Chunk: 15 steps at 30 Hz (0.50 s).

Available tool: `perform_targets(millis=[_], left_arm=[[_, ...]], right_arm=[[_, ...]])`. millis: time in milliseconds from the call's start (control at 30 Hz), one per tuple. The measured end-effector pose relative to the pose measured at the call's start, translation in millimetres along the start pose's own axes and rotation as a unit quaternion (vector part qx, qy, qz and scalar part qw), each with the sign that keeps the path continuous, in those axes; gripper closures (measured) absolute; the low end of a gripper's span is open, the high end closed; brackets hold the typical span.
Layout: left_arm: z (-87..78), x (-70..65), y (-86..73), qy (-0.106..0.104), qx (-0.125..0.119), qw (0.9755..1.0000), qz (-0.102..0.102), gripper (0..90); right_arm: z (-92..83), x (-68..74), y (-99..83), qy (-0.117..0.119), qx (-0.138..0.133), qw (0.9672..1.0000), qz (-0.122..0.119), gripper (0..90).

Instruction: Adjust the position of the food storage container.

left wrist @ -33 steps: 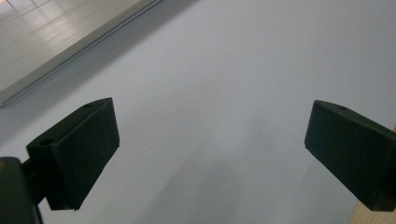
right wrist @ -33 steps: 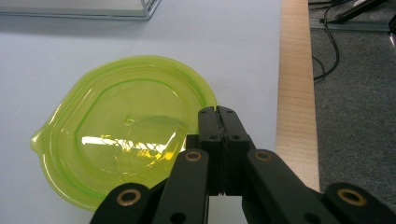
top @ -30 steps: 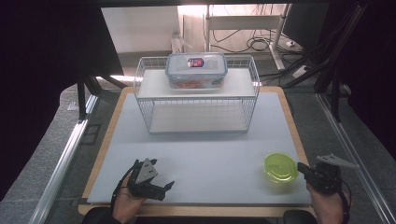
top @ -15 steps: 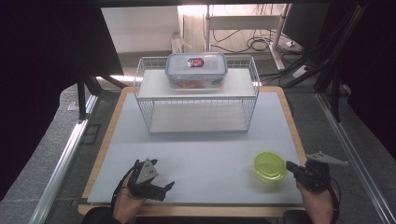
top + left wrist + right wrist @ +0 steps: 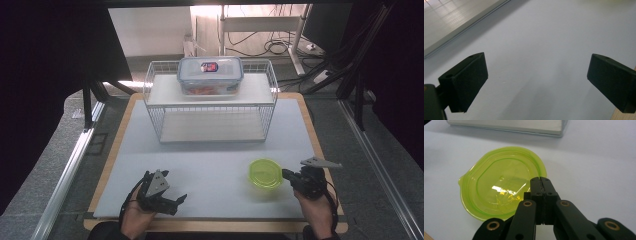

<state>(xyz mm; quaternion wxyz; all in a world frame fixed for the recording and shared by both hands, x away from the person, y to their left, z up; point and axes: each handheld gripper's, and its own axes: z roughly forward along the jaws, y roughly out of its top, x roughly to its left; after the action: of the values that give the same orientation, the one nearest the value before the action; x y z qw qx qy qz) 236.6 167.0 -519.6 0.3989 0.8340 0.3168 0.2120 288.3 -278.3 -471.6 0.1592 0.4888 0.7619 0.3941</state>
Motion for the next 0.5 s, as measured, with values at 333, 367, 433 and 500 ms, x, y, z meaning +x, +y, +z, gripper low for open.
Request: perform_targets(millis=[333,367,433,500], left_arm=[[-0.2,0.2,0.0,-0.001,0.000,1.0000,0.000,3.2],[-0.2,0.2,0.0,0.000,0.000,1.0000,0.000,3.2],[-0.3,0.2,0.0,-0.001,-0.001,1.0000,0.000,3.2],[-0.3,0.2,0.0,-0.001,-0.001,1.0000,0.000,3.2]], right_arm=[[28.5,23.8,17.6,0.028,0.010,0.9992,-0.027,90.0],[30.5,25.5,18.6,0.029,0.010,0.9991,-0.029,90.0],[35.4,29.9,21.3,0.035,0.011,0.9987,-0.035,90.0],[40.3,34.0,24.3,0.041,0.012,0.9984,-0.038,90.0]])
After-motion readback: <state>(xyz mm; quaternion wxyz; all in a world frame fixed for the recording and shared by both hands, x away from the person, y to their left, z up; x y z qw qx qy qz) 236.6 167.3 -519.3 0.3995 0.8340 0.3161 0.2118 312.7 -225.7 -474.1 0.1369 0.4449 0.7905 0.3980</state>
